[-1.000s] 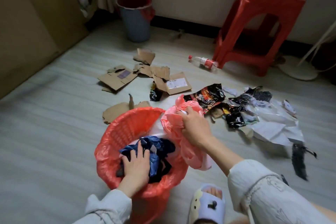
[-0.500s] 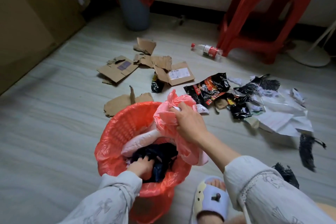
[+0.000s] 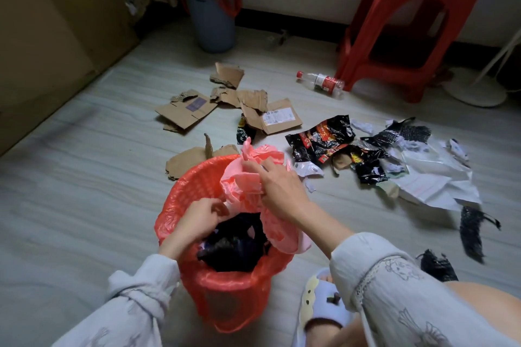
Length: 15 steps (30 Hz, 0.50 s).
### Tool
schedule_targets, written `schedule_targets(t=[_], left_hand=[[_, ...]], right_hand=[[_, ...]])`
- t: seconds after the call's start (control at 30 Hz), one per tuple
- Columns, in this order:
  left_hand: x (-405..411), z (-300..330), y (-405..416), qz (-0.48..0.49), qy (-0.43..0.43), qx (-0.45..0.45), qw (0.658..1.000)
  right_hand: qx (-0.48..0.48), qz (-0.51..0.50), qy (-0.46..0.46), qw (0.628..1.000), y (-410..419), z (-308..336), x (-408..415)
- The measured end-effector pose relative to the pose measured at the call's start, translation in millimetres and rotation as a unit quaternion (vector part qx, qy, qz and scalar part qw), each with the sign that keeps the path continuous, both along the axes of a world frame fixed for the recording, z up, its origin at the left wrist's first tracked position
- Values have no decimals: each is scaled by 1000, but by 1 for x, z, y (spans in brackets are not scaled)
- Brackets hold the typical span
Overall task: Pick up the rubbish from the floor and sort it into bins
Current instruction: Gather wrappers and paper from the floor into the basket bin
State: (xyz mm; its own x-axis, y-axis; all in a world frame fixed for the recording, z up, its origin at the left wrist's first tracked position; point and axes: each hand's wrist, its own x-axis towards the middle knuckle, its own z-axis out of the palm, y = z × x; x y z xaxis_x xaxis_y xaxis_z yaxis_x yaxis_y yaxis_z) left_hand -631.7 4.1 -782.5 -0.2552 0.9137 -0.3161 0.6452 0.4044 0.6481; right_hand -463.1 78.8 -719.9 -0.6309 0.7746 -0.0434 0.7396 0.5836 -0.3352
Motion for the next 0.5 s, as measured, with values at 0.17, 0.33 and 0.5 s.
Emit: schedule_targets(t=[0.17, 0.33, 0.5], left_hand=[[-15, 46, -3, 39, -148, 137, 979], [-17, 56, -6, -126, -71, 21, 989], [-12, 52, -9, -119, 30, -55, 991]], right_hand=[[-14, 22, -16, 1000, -17, -18, -6], [0, 106, 19, 994, -18, -20, -13], [19, 127, -31, 991, -13, -22, -10]])
